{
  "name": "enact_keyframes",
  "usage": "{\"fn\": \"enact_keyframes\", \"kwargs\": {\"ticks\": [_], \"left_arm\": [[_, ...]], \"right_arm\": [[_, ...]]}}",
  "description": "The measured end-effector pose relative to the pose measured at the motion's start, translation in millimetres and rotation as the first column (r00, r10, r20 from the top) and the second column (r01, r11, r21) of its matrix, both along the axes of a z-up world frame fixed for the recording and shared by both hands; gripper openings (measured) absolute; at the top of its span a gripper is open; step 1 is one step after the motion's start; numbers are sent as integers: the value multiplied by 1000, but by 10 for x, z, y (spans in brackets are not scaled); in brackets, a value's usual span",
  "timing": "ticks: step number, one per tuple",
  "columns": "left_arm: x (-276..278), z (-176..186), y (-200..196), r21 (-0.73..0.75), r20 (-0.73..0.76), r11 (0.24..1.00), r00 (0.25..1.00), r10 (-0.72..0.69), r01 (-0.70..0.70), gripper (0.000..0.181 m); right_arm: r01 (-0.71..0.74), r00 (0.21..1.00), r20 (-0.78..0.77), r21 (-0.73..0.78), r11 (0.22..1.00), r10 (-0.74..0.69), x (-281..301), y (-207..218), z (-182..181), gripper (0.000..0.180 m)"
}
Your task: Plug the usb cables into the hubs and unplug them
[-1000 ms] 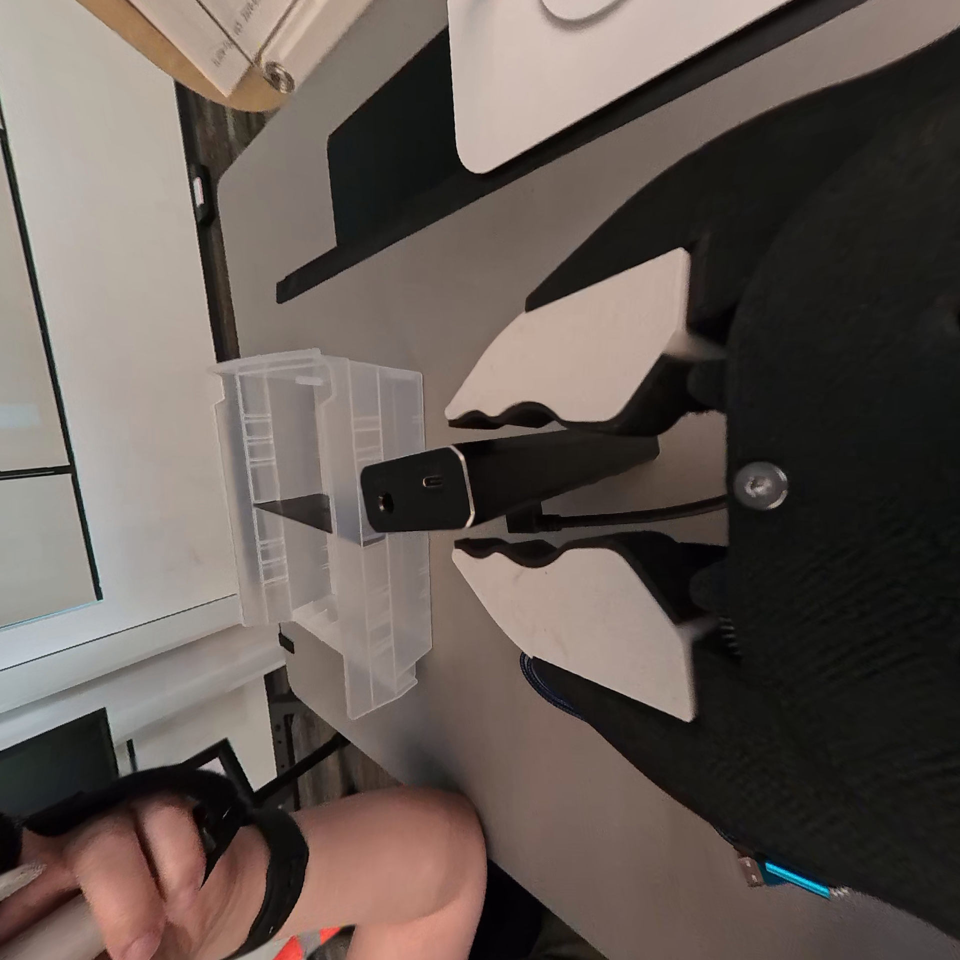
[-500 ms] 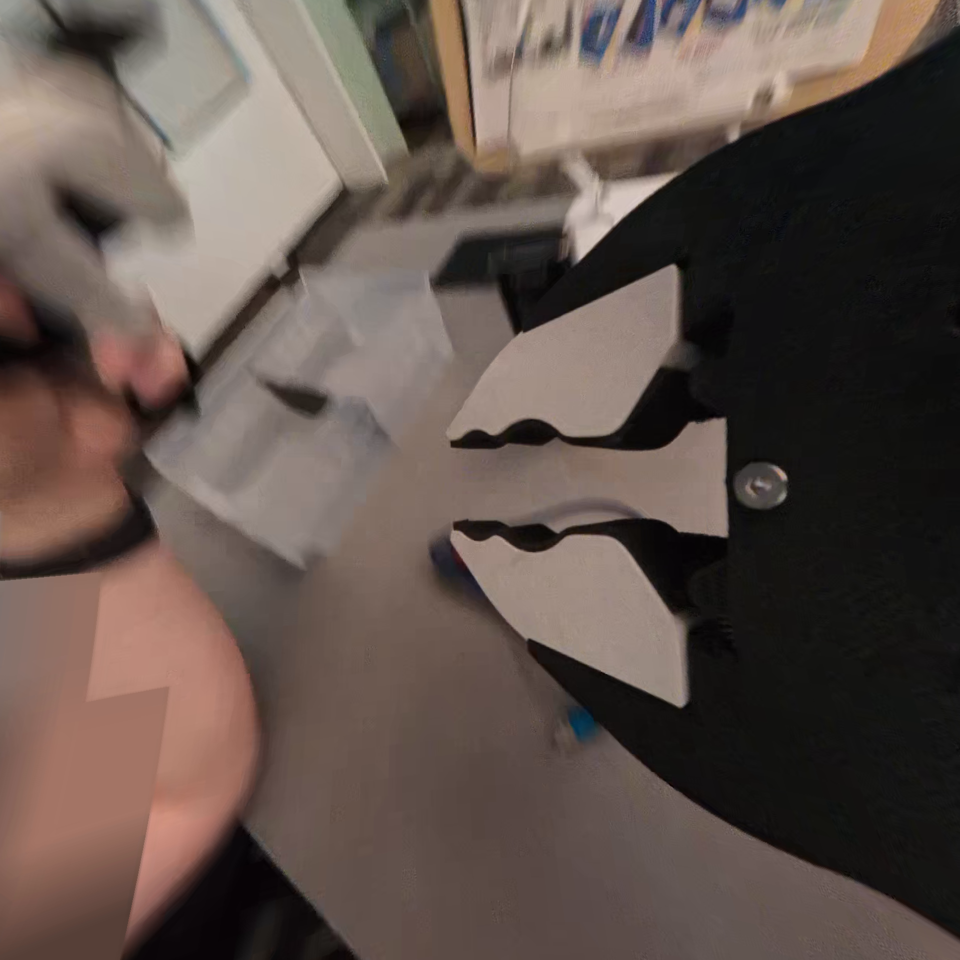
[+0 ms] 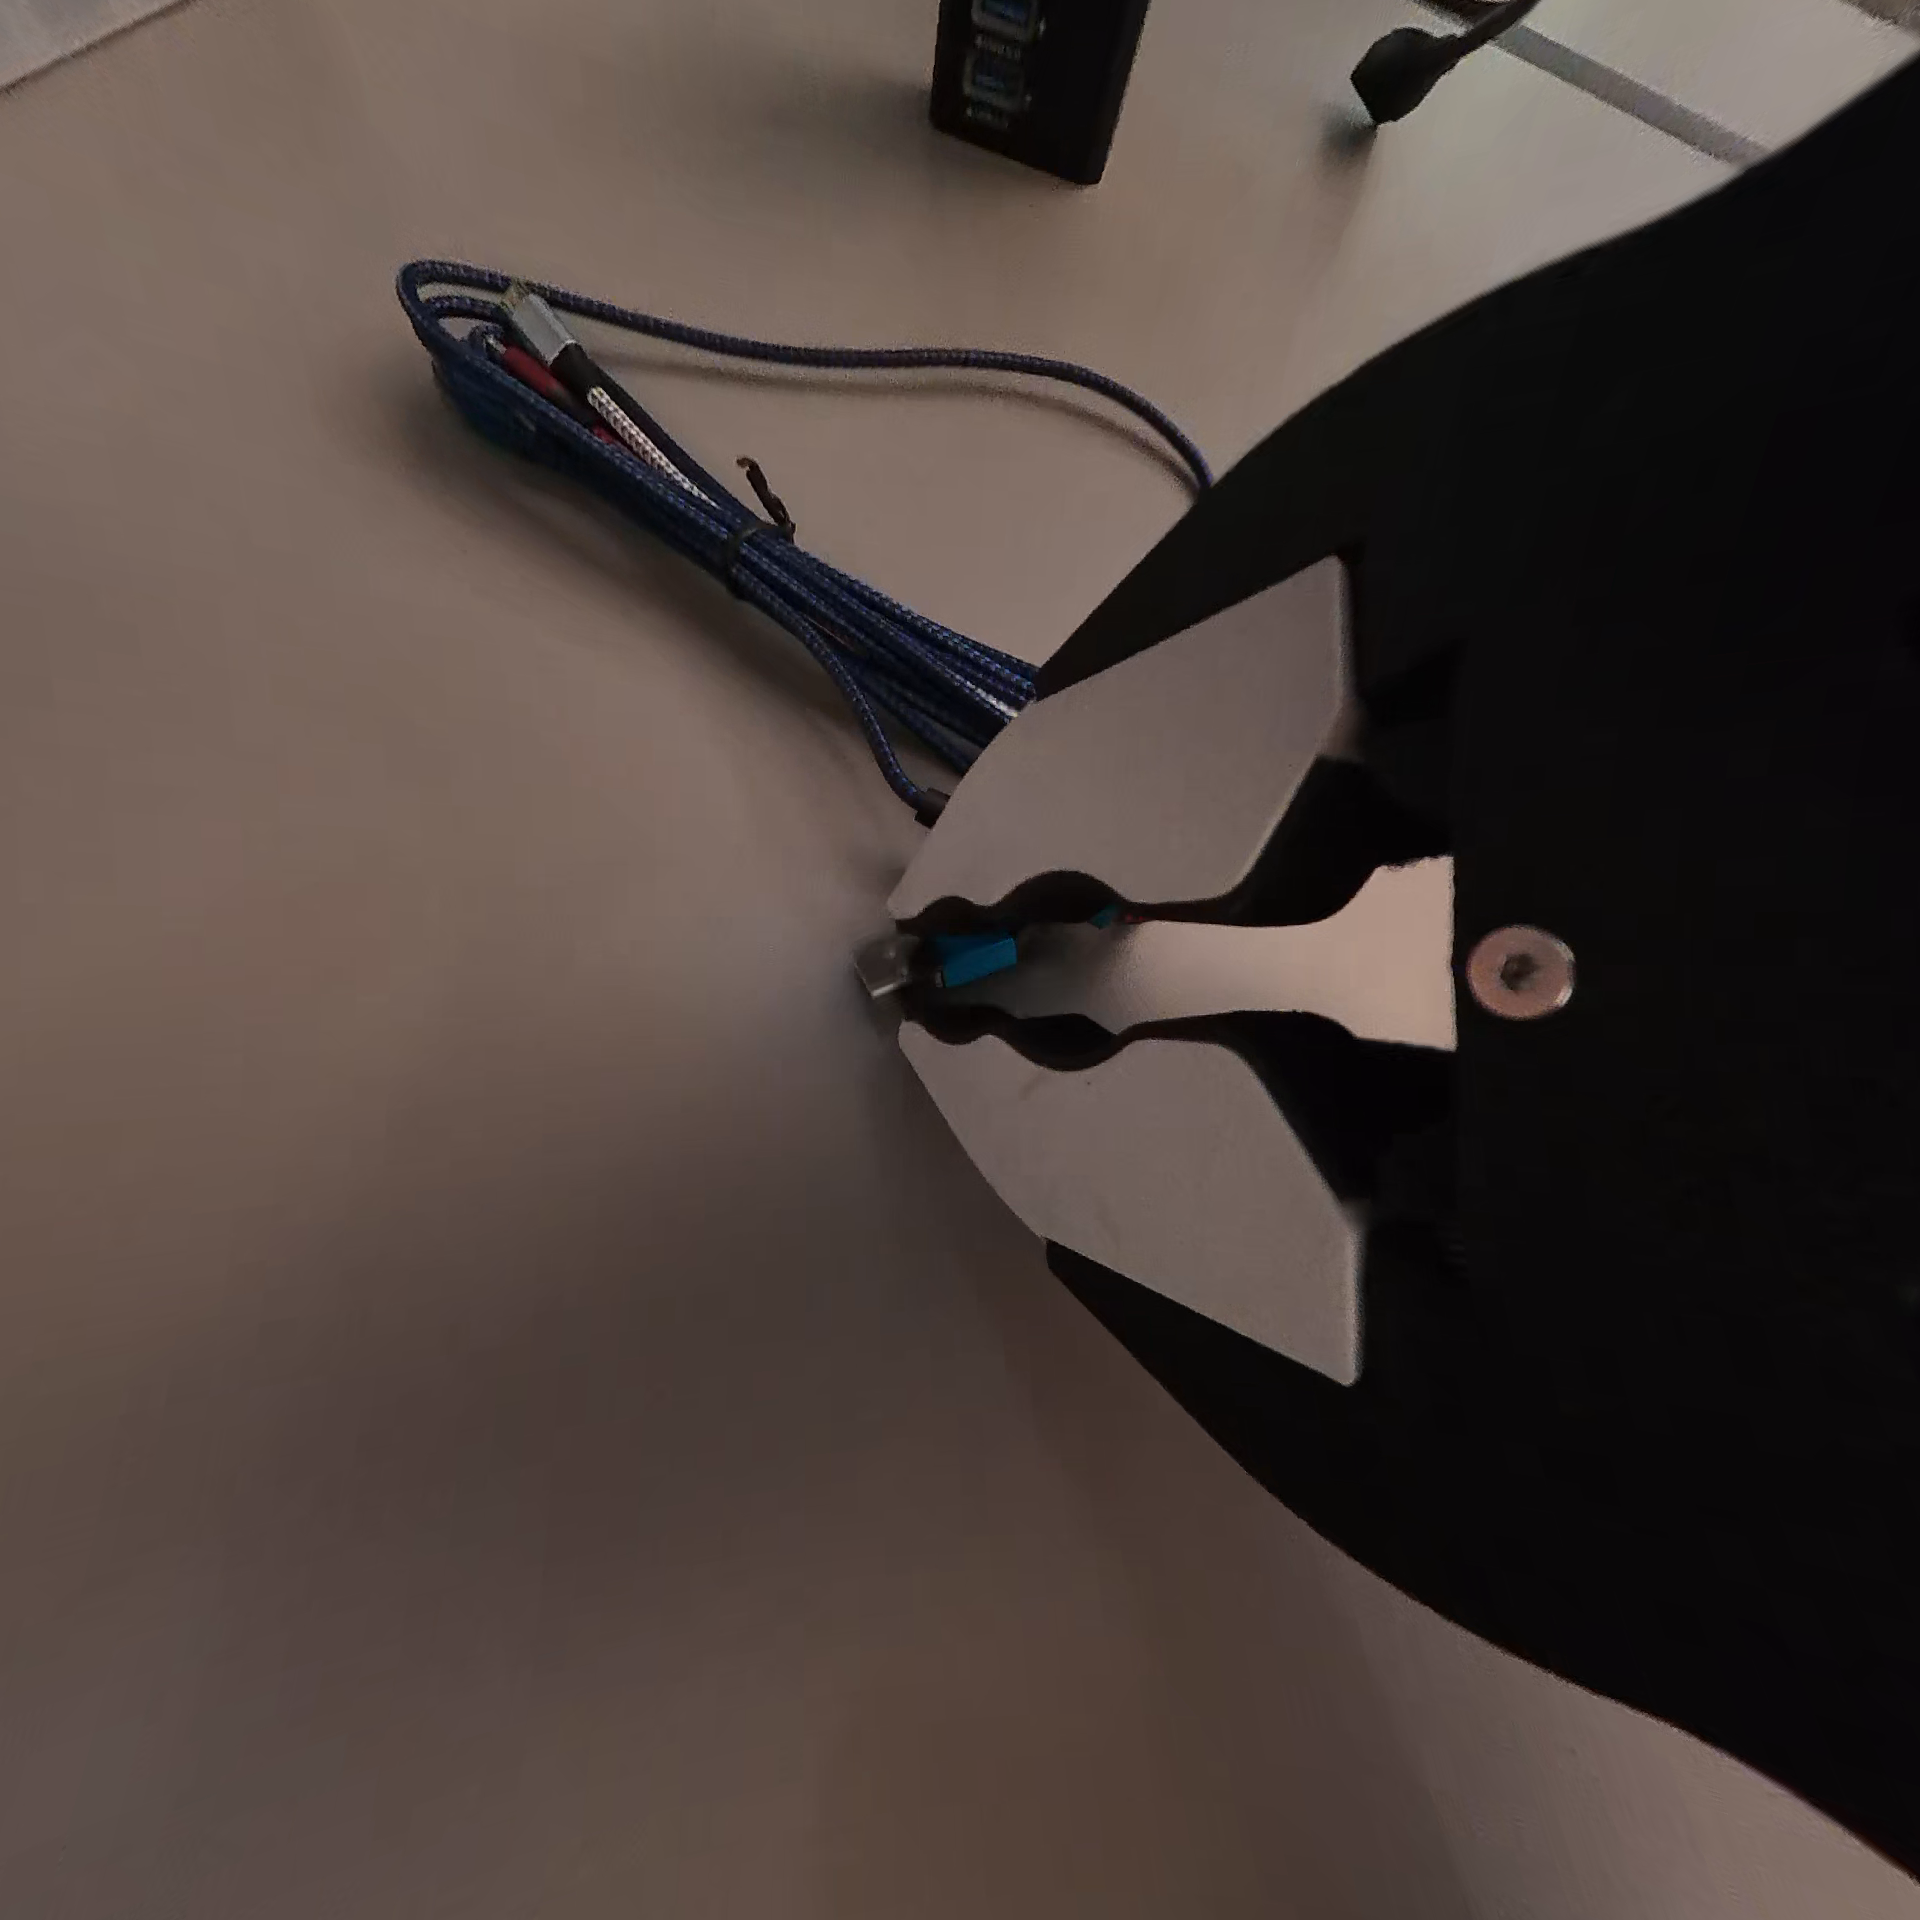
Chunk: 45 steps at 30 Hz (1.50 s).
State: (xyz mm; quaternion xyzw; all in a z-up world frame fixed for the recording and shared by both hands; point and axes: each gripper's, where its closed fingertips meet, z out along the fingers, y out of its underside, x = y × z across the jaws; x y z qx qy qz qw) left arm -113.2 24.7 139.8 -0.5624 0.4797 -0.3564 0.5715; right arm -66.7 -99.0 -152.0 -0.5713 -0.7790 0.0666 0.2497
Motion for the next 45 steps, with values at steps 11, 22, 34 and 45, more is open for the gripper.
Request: {"fn": "enact_keyframes", "kwargs": {"ticks": [11,22,34,45], "left_arm": [[192,-155,-284,-4,-105,990,985,-138,138,53],[428,-354,-1041,-109,-154,854,840,-521,509,34],[1042,-852,-1502,-245,-59,647,655,-754,722,12],[646,-1191,-1549,-31,-84,820,816,-572,572,1]], "right_arm": [[166,791,-553,-218,962,-261,-182,19,1313,6],[25,409,-819,-430,902,-402,105,-75,2661,6],[120,381,-857,-326,938,-346,278,24,2618,6],[56,211,-920,-325,944,-329,-86,-174,2261,26]]}}
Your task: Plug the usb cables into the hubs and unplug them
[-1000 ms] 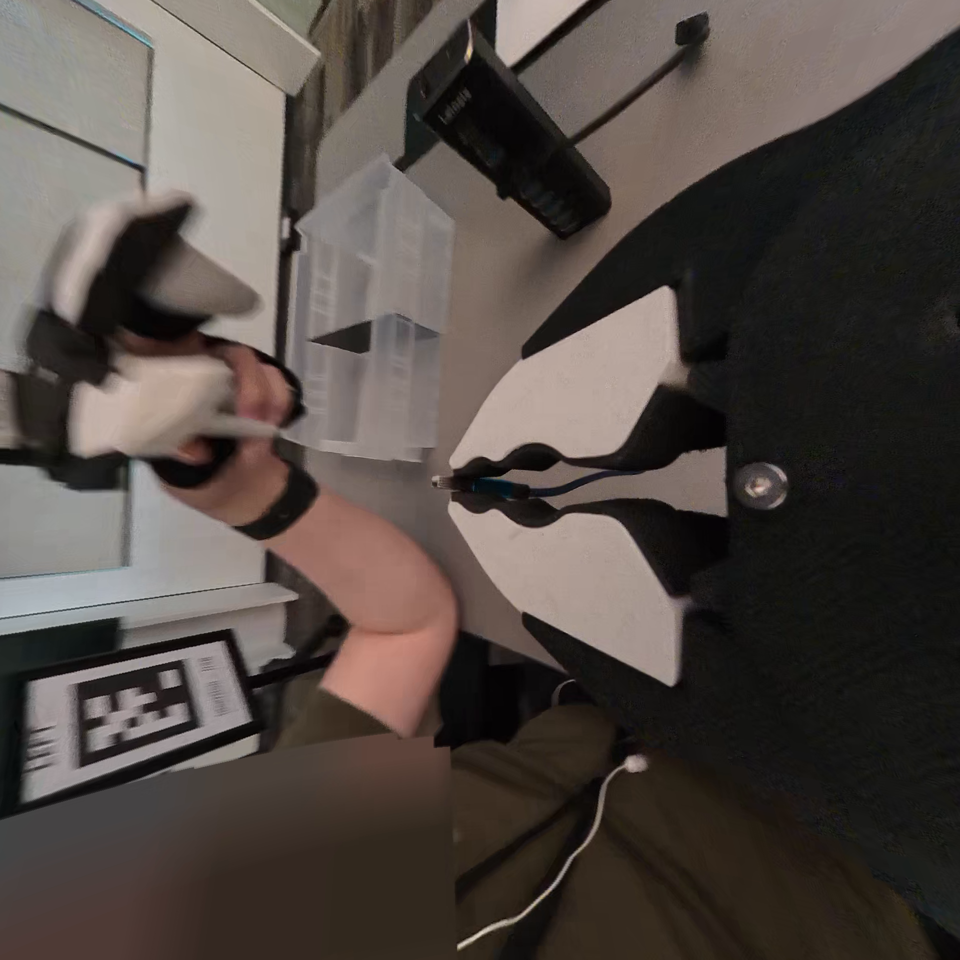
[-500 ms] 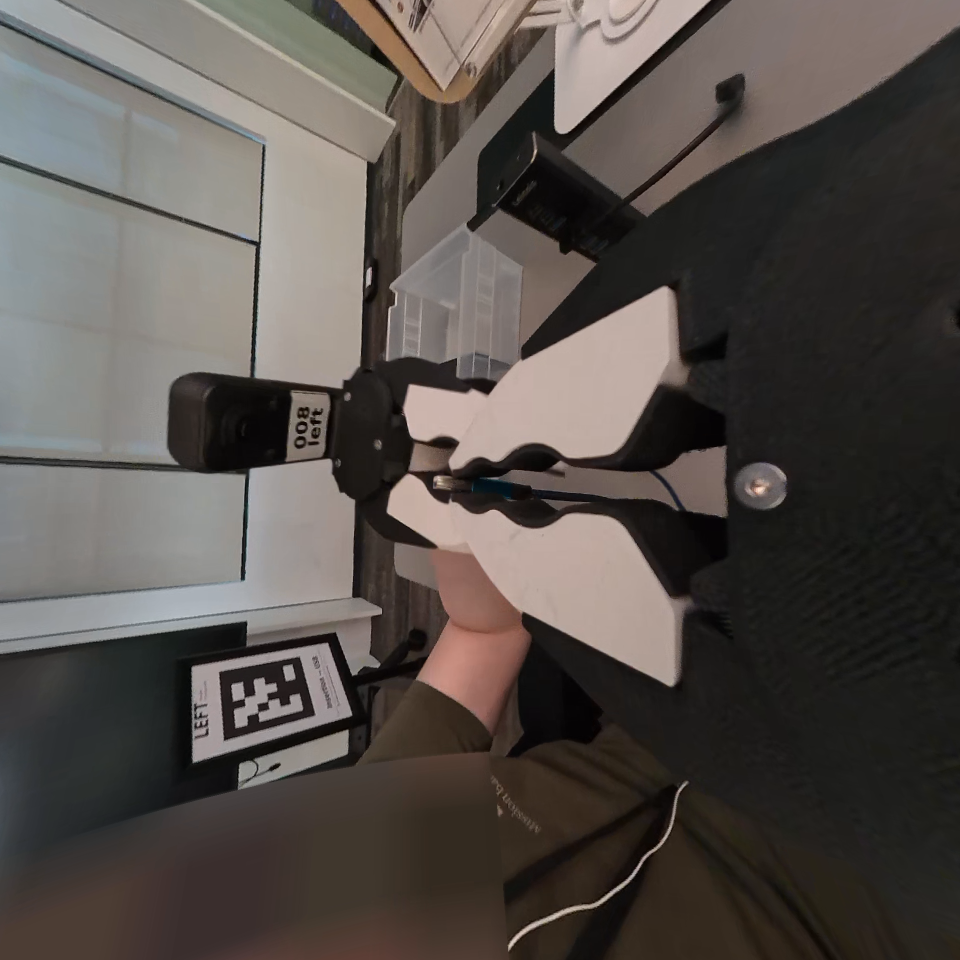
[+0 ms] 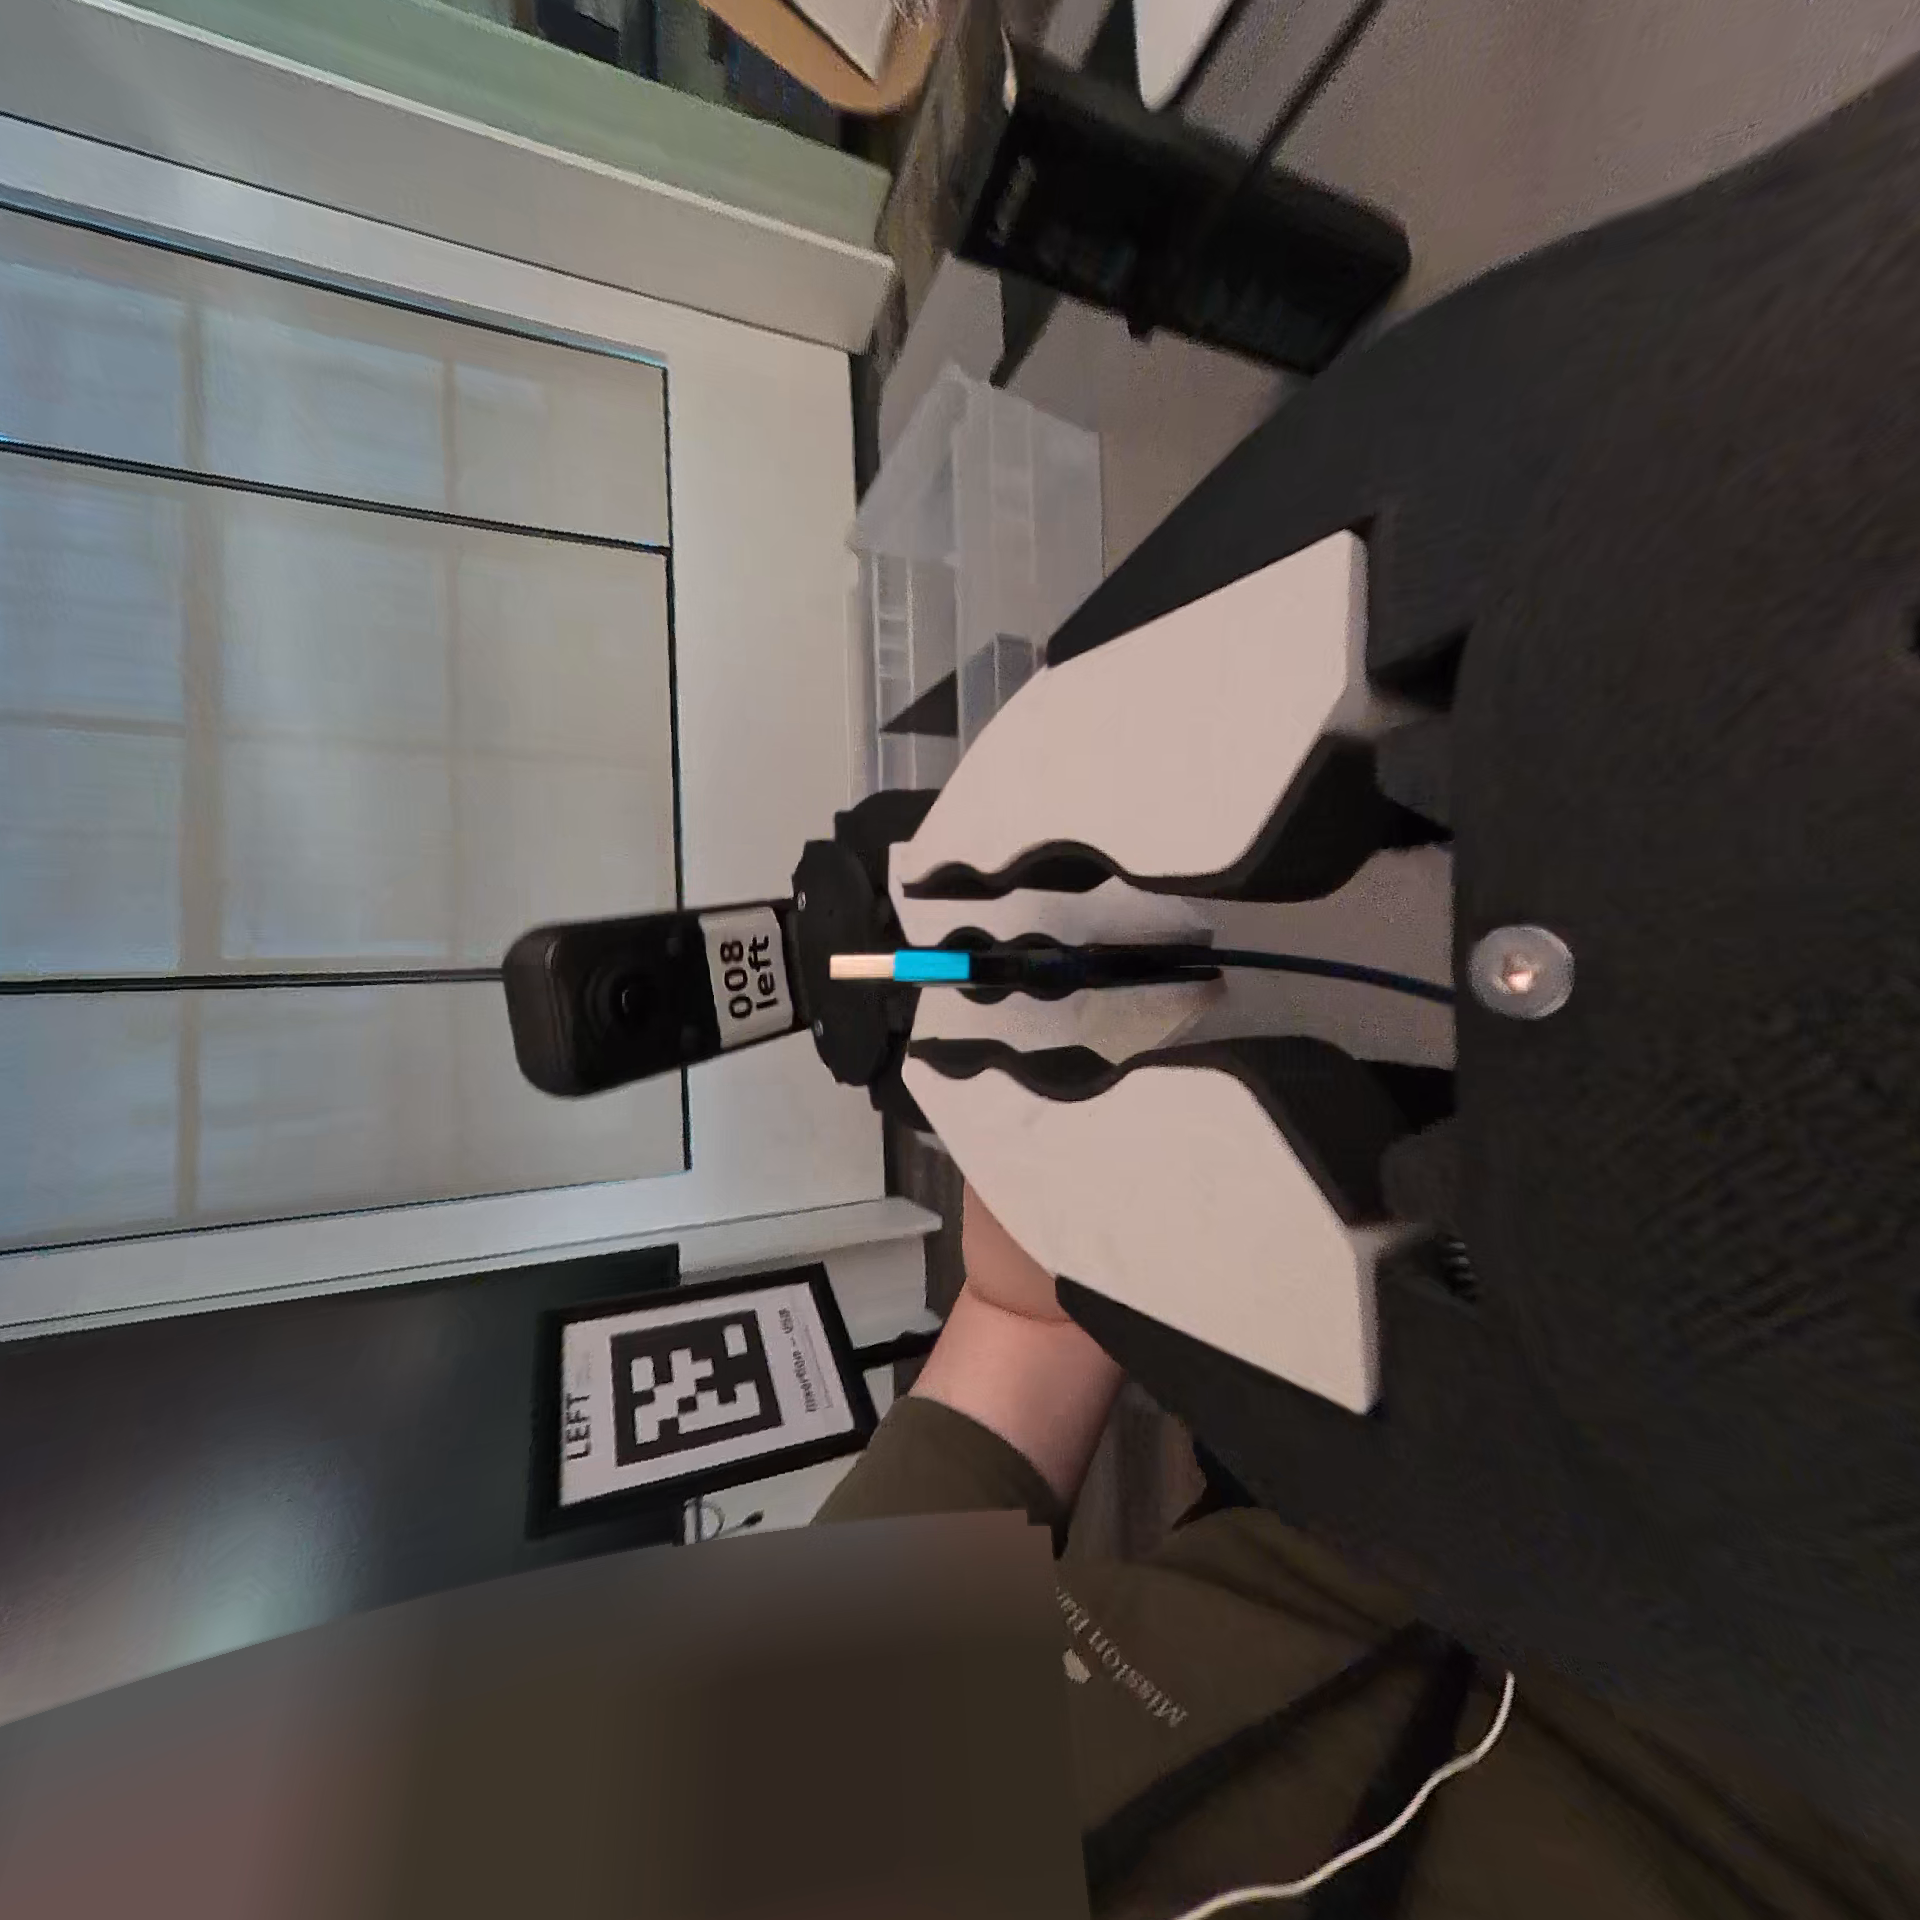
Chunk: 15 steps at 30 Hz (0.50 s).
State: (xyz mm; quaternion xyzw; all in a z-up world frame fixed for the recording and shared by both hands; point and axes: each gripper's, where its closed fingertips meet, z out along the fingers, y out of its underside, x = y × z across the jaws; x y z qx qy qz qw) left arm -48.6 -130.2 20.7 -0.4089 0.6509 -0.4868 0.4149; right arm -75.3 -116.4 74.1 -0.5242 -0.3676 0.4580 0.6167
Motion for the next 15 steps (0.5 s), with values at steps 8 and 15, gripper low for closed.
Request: {"fn": "enact_keyframes", "kwargs": {"ticks": [8,15], "left_arm": [[-112,-309,28,71,-29,995,997,77,-75,1],[-164,-210,35,65,29,995,997,77,-79,1]], "right_arm": [[-40,995,94,-63,997,45,-315,-11,-373,9],[36,990,135,-39,999,-30,-322,29,-462,21]]}}
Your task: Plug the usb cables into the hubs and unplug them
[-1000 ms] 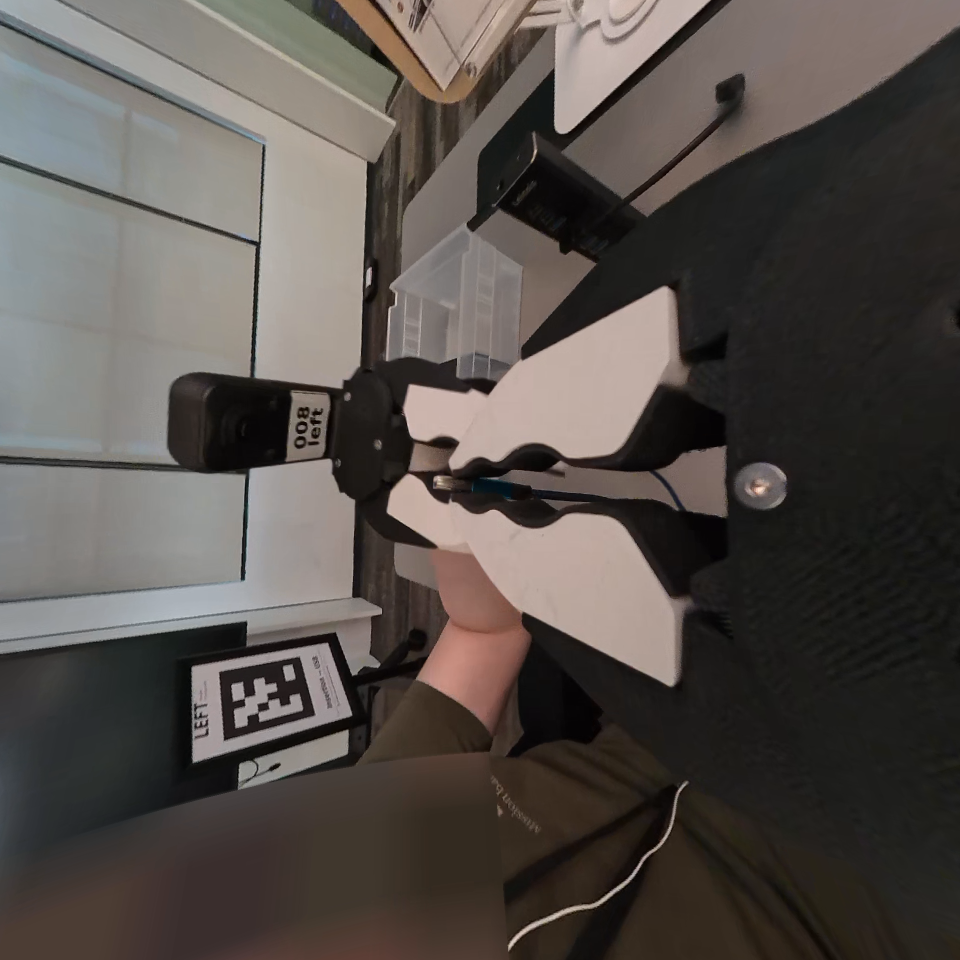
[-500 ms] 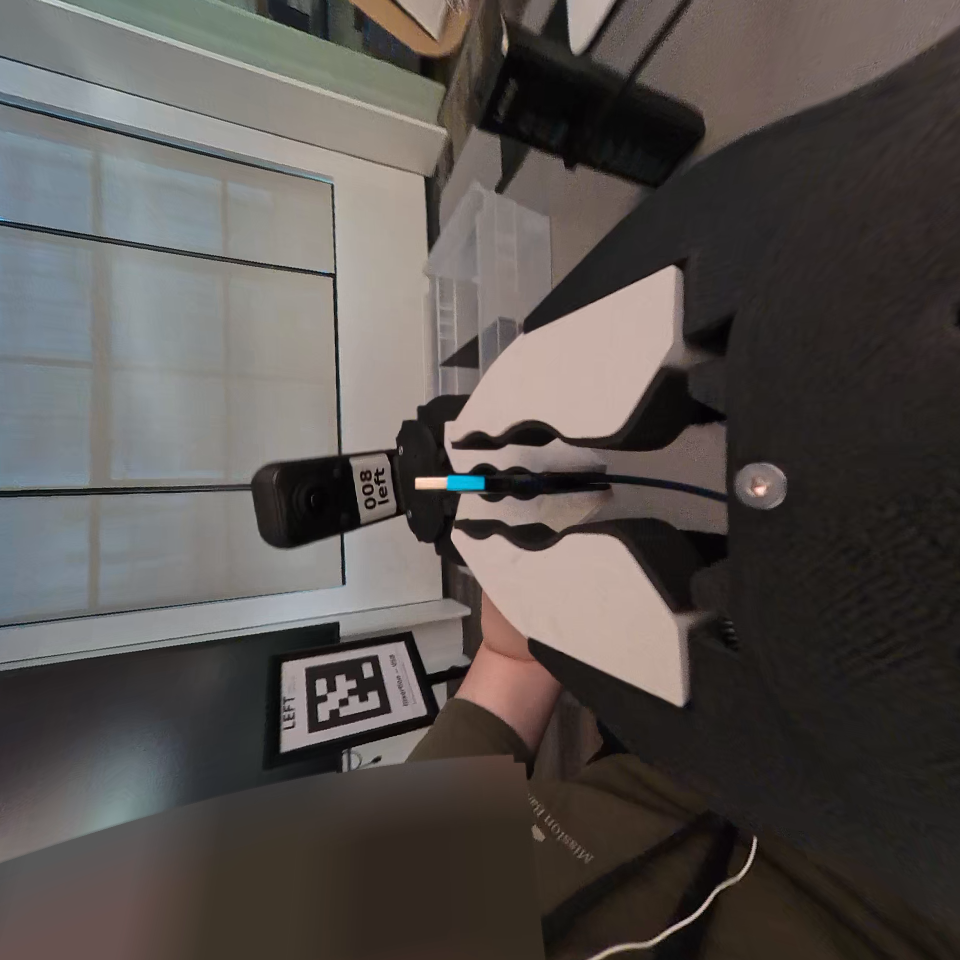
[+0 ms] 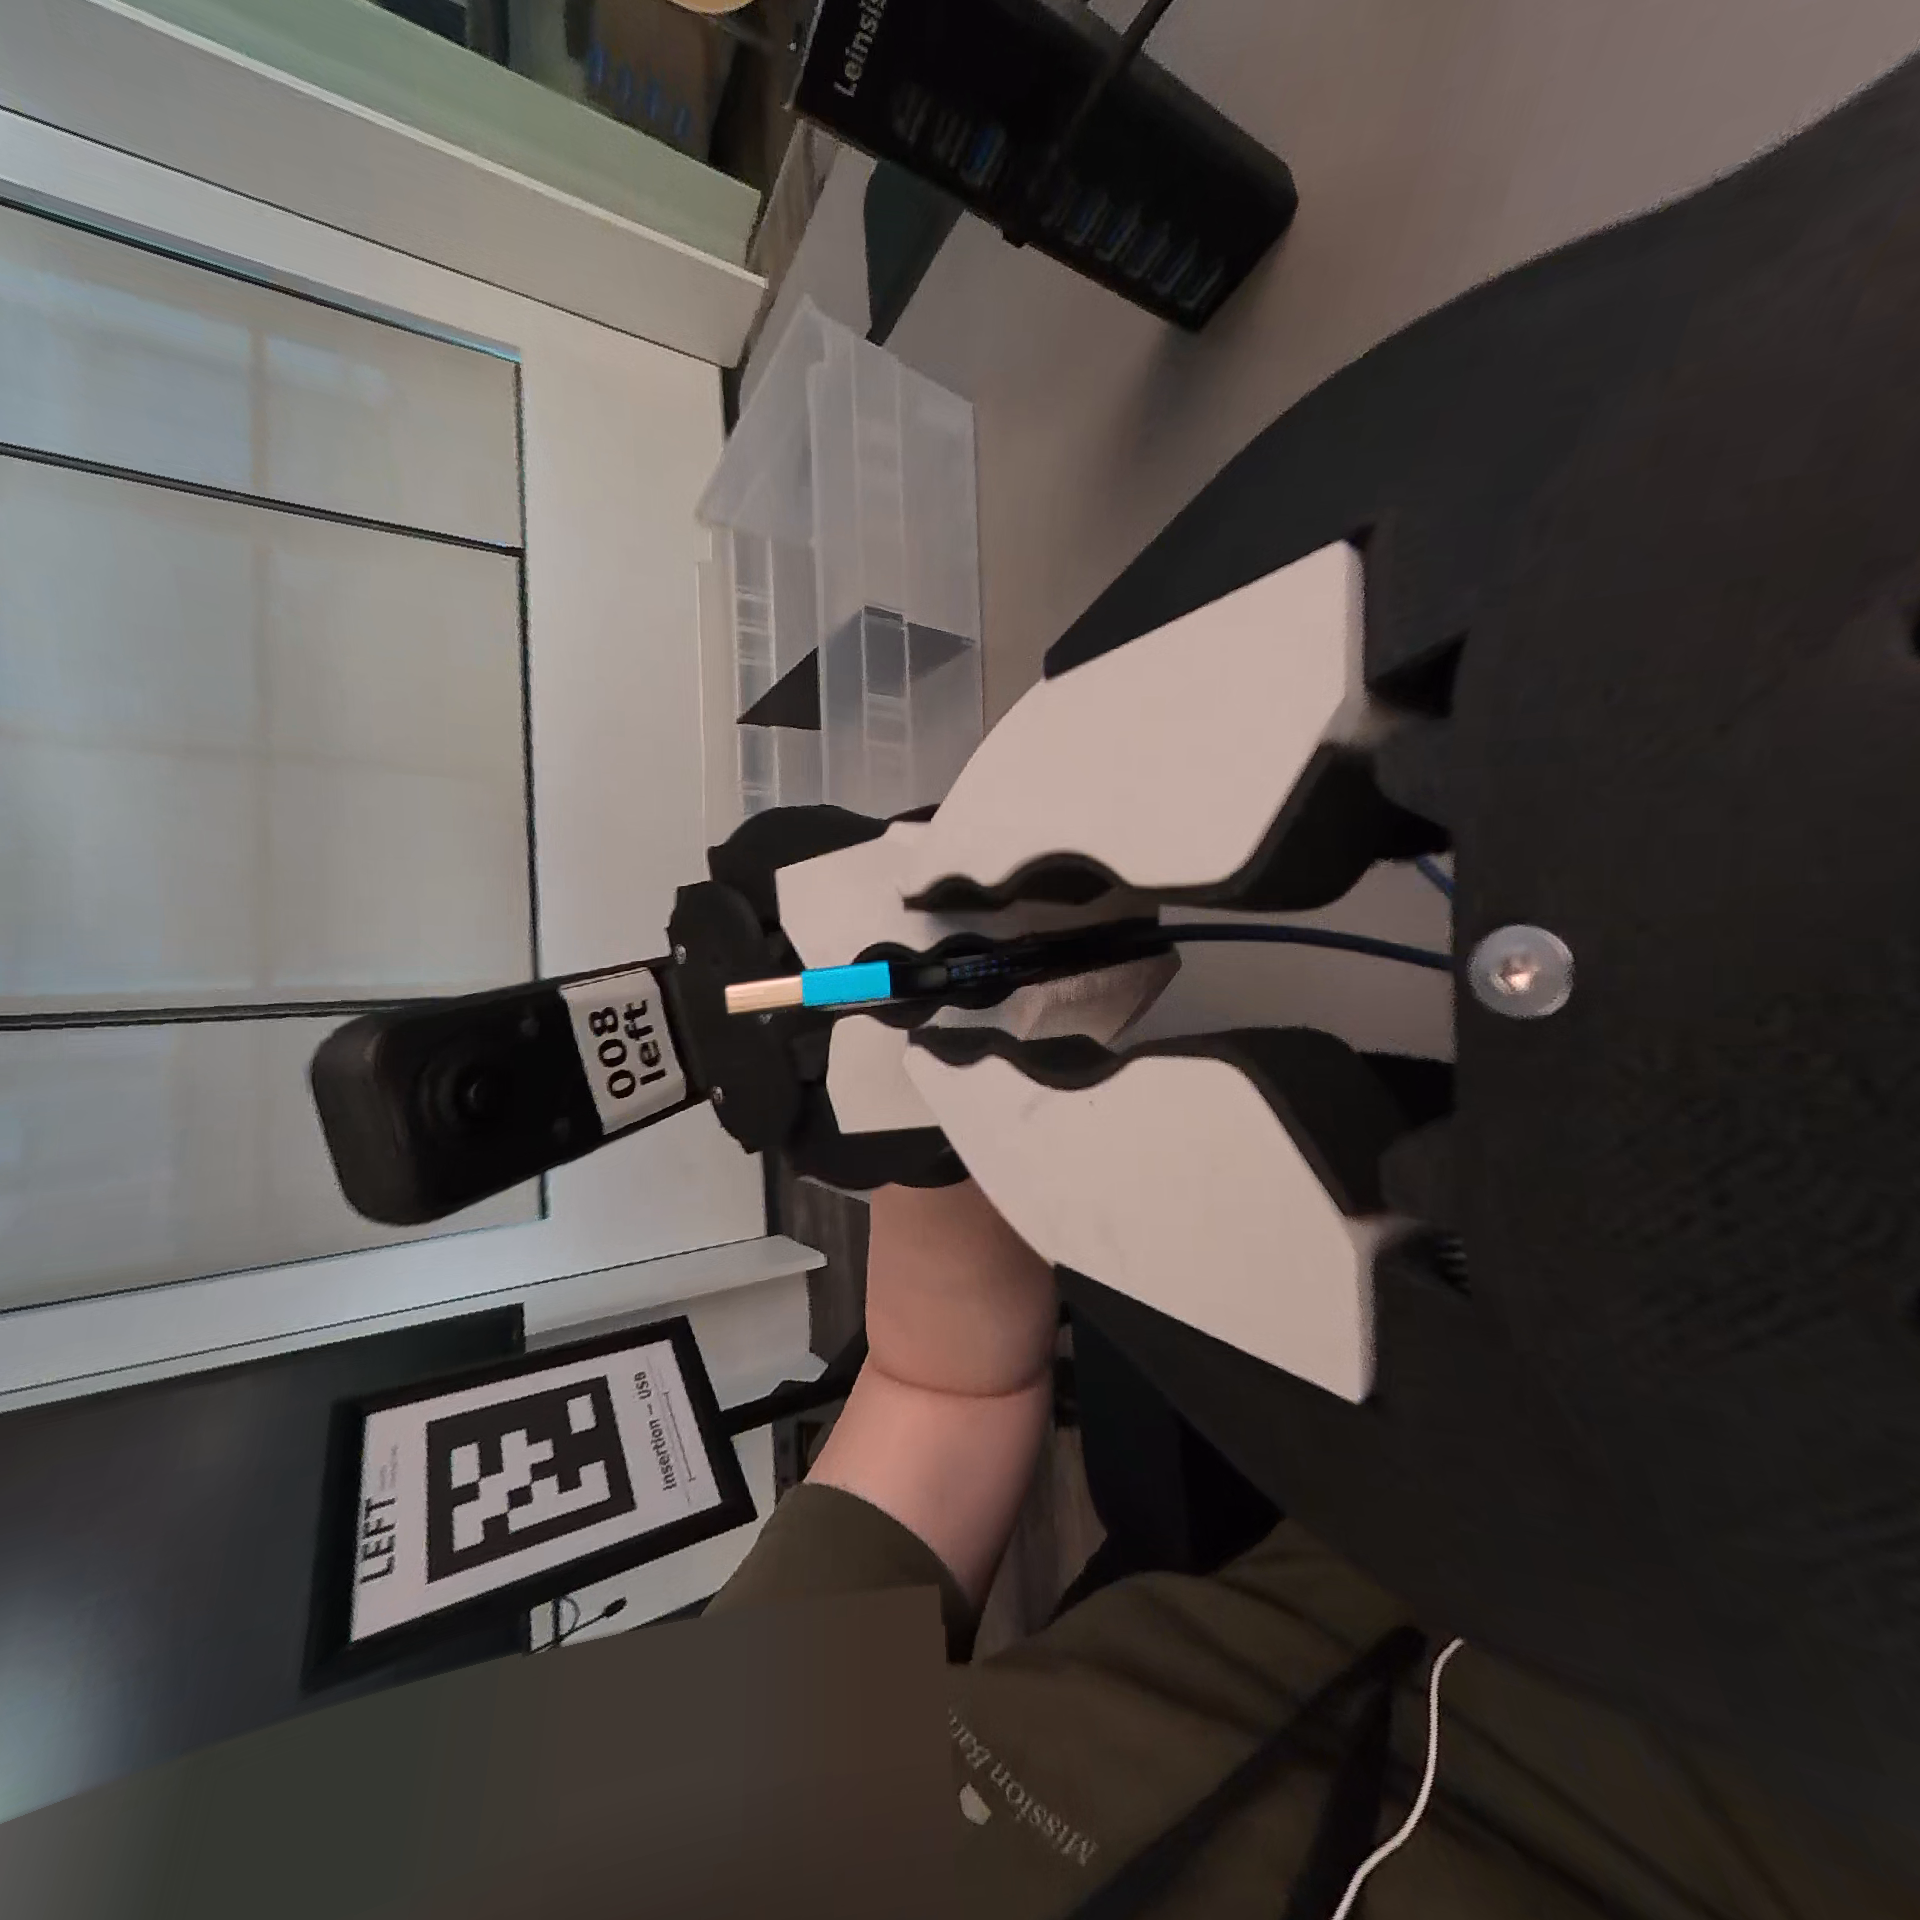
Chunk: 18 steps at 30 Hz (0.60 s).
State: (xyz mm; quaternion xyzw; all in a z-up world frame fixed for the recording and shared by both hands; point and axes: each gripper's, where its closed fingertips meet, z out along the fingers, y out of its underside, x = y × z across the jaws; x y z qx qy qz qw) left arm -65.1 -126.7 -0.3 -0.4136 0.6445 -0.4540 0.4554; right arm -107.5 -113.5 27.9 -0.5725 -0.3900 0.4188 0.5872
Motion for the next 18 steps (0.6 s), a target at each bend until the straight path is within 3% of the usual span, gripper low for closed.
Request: {"fn": "enact_keyframes", "kwargs": {"ticks": [1,5,11,13,15,18], "left_arm": [[-8,7,-2,2,11,1000,1000,-4,4,1],[-27,-9,-11,-17,17,1000,1000,-15,15,2],[-63,-20,72,-75,16,997,1000,-2,3,3],[-106,-79,219,-51,-31,996,997,68,-69,18],[-209,-73,327,-92,-68,990,993,96,-102,33],[-346,105,418,-288,-66,949,992,112,-126,44]], "right_arm": [[-14,1000,-21,10,1000,14,-6,-25,26,8],[-25,999,-24,-22,999,24,-38,-18,7,6],[119,991,41,101,988,-124,-33,65,9,6],[194,979,35,165,967,-202,20,110,64,6],[318,935,69,263,911,-347,140,209,86,6],[445,817,133,474,760,-562,267,289,98,6]]}}
